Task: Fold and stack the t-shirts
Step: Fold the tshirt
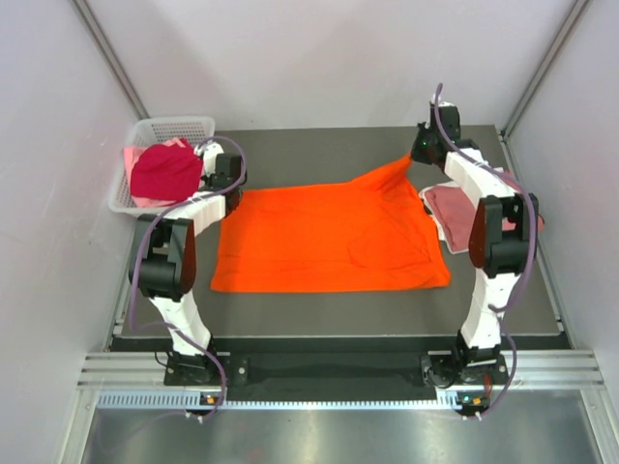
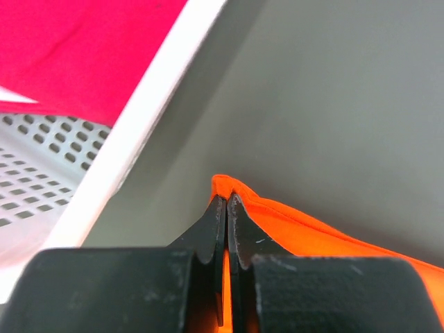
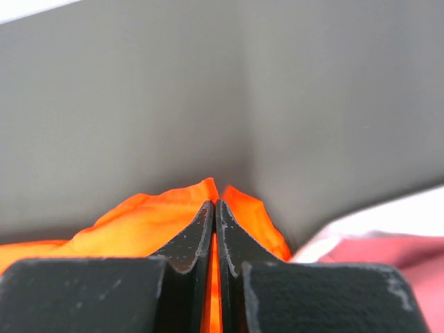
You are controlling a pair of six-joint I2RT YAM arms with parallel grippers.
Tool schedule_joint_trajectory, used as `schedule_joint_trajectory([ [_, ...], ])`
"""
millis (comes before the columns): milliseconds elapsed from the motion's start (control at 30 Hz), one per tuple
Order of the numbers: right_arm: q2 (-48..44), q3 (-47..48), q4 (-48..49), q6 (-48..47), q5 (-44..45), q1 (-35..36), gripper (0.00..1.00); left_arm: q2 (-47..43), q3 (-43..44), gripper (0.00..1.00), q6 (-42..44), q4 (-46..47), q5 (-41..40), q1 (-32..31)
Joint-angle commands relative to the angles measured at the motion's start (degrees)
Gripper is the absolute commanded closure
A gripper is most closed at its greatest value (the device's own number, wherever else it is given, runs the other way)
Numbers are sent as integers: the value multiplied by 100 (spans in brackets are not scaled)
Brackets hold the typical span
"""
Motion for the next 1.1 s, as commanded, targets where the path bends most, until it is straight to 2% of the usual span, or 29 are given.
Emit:
schedule_joint_trajectory([
  [0, -776, -282, 365, -215, 429, 151, 100, -319, -57, 100, 123, 602, 169, 51],
  [133, -1284, -940, 566, -277, 964, 257, 100, -397, -188, 100, 114, 654, 318, 51],
  [400, -2006, -2241, 1050, -172, 1185, 336, 100, -802, -900, 100, 474, 1392, 933, 51],
  [633, -2647, -2920, 1226, -207, 1466, 495, 100, -1013, -1252, 100, 588, 1683, 1408, 51],
  [1067, -3386, -3667, 1226, -268, 1941, 749, 100, -1496, -1771, 100, 501, 1806, 1216, 60],
])
